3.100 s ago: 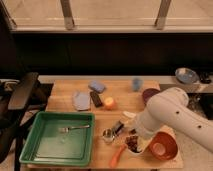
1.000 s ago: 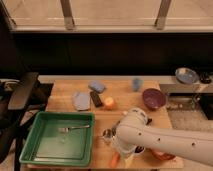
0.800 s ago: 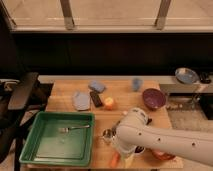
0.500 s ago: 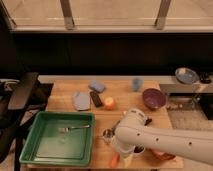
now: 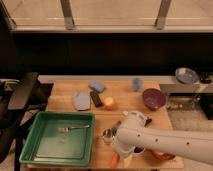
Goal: Place pepper in red bowl
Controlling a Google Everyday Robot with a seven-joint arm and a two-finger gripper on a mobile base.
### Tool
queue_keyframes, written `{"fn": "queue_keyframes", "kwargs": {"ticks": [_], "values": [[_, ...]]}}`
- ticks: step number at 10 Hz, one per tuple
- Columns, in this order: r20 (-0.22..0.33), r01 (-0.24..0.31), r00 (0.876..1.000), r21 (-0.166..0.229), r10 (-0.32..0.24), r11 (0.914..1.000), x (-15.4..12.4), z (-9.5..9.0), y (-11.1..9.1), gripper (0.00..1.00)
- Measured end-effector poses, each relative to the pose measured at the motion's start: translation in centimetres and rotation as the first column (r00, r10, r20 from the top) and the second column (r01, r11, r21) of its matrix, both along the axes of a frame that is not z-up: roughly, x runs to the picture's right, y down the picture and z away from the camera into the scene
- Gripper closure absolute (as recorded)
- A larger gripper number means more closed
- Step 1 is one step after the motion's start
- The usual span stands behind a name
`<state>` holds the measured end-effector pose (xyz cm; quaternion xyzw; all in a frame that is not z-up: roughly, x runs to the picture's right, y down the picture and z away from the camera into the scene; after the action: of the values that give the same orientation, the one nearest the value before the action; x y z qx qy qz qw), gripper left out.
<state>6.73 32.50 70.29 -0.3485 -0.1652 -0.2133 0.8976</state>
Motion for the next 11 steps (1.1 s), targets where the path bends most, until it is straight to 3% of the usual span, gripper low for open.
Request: {"fn": "queue_keyframes", "kwargs": {"ticks": [3, 7, 11], "values": [[0.056, -0.054, 0.997, -0.036, 0.056, 0.9979, 0.4, 1.7, 0.9, 0.32], [0.065, -0.062, 0.996, -0.046, 0.065, 0.9970, 0.3, 2.1, 1.1, 0.34], [0.075, -0.056, 0.995, -0.056, 0.060, 0.9969, -0.4, 2.3, 1.3, 0.72]]}}
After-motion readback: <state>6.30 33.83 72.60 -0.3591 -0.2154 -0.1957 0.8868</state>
